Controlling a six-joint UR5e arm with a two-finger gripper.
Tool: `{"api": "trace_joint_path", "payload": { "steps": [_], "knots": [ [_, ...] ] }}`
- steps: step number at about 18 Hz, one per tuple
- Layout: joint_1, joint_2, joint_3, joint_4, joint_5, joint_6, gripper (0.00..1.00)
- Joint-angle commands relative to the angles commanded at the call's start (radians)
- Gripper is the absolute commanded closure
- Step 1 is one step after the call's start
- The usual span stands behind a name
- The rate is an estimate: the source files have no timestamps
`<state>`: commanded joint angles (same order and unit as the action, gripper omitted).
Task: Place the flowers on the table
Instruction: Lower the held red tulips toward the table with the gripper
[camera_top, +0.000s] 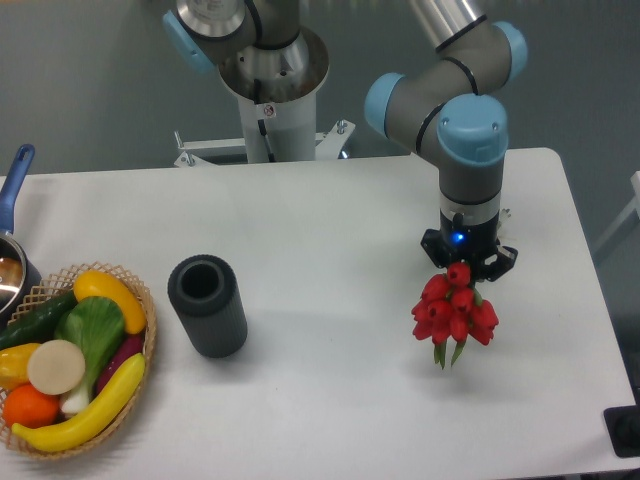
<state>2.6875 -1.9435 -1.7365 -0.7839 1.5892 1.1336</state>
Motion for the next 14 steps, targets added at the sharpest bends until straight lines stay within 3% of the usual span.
{"api": "trace_joint_path", "payload": {
  "steps": [9, 11, 13, 14],
  "knots": [
    [-0.008, -0.032, 0.008, 0.003, -0.008, 0.003, 0.84],
    [-0.009, -0.043, 0.009, 0.003, -0.015, 0.003, 0.72],
    [-0.011, -0.049, 0.012, 0.005, -0.047, 0.003, 0.50],
    [-0.011, -0.051, 0.014, 0.005, -0.055, 0.002, 0.45]
  ]
}}
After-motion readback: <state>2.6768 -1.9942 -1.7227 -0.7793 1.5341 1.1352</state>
